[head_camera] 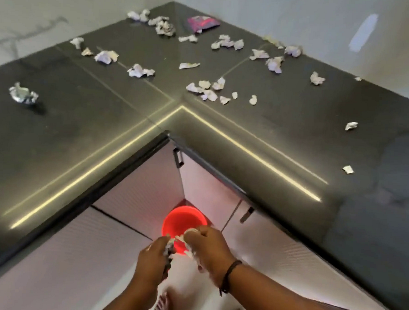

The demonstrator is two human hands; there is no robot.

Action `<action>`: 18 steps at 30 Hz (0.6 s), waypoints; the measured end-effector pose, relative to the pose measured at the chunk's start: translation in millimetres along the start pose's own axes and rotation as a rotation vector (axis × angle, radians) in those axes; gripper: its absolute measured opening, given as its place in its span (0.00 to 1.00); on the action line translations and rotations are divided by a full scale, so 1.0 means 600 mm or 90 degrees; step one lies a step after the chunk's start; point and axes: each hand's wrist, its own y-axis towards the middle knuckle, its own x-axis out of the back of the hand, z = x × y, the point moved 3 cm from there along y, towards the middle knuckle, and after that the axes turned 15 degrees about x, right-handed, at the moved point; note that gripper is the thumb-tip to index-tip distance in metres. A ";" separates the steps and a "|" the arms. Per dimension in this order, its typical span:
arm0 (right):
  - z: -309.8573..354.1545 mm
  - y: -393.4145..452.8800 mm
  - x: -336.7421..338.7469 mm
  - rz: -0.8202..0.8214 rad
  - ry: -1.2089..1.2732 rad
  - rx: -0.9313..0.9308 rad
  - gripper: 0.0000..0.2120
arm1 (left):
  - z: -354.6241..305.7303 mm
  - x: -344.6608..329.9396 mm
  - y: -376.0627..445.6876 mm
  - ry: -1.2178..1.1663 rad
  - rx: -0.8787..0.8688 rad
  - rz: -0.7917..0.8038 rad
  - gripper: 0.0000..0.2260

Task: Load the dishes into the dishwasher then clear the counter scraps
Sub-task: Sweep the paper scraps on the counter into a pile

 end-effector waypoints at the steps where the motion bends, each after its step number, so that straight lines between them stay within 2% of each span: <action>1: -0.027 0.004 -0.002 -0.010 0.006 -0.062 0.08 | 0.014 0.016 0.019 -0.001 0.043 -0.004 0.14; 4: -0.094 0.033 -0.017 -0.097 0.037 -0.193 0.08 | 0.044 0.068 0.080 0.013 0.157 0.001 0.14; 8: -0.171 0.093 -0.019 -0.211 0.038 -0.284 0.08 | 0.043 0.095 0.161 0.105 0.187 0.026 0.15; 13: -0.290 0.173 -0.025 -0.228 0.012 -0.305 0.18 | 0.050 0.090 0.276 0.157 0.188 0.044 0.14; 18: -0.425 0.235 -0.027 -0.239 -0.008 -0.354 0.12 | 0.110 0.064 0.390 0.226 0.256 0.023 0.11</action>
